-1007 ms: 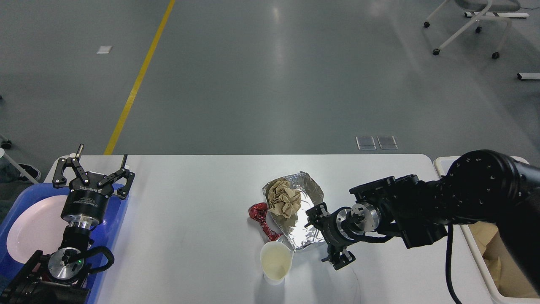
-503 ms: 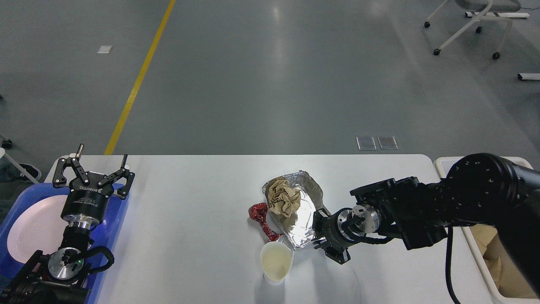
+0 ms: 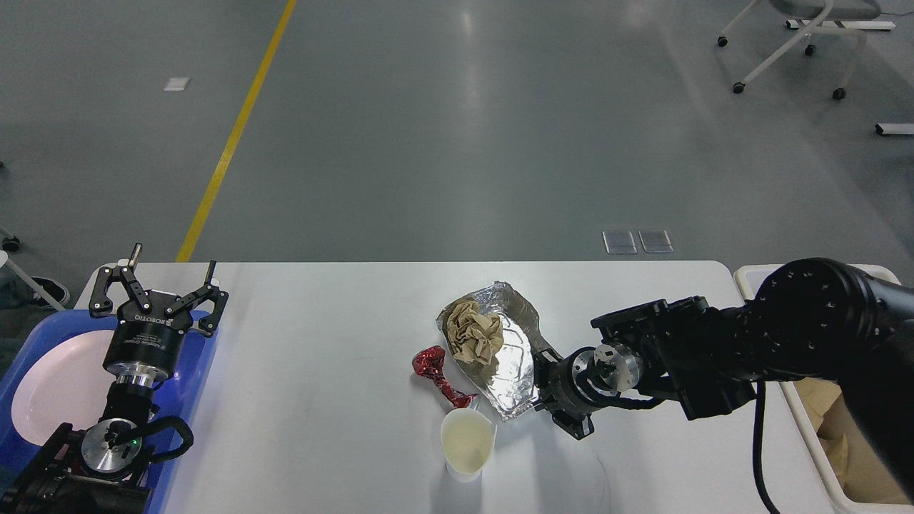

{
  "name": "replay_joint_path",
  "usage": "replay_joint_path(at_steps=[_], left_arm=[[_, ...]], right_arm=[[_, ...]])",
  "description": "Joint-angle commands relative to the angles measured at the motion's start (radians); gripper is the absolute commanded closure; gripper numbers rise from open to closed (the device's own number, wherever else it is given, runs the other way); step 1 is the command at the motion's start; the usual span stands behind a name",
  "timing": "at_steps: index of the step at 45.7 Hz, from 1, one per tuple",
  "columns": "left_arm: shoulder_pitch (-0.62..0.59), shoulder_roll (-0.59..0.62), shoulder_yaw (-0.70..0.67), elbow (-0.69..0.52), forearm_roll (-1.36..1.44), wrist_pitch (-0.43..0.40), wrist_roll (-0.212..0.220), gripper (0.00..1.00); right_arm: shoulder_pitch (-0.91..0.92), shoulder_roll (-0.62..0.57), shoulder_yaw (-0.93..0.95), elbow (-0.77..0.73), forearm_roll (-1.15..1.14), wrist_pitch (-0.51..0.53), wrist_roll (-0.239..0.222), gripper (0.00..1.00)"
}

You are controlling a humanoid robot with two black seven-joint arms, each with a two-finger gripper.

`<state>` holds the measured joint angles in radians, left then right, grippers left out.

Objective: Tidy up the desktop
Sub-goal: 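Lower the right gripper and grasp the foil wrapper edge, then lift the foil wrapper with paper and carry it to the bin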

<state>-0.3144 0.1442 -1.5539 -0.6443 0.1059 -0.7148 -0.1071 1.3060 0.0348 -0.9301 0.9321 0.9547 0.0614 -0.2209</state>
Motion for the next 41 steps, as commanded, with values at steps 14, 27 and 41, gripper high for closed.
replay_joint_path(at_steps=[14, 27, 41], left_arm=[[0.0, 0.0, 0.0, 0.0, 0.0, 0.0, 0.0, 0.04], [0.0, 0.0, 0.0, 0.0, 0.0, 0.0, 0.001, 0.04], [0.0, 0.0, 0.0, 0.0, 0.0, 0.0, 0.0, 0.04]], right_arm=[[0.258, -0.133, -0.079, 0.293, -0.183, 0.021, 0.0, 1.0], [0.505, -0.259, -0.188, 0.447, -0.375, 0.254, 0.003, 1.0], [0.778, -0.384, -0.213, 0.62, -0.869, 0.459, 0.015, 1.0]])
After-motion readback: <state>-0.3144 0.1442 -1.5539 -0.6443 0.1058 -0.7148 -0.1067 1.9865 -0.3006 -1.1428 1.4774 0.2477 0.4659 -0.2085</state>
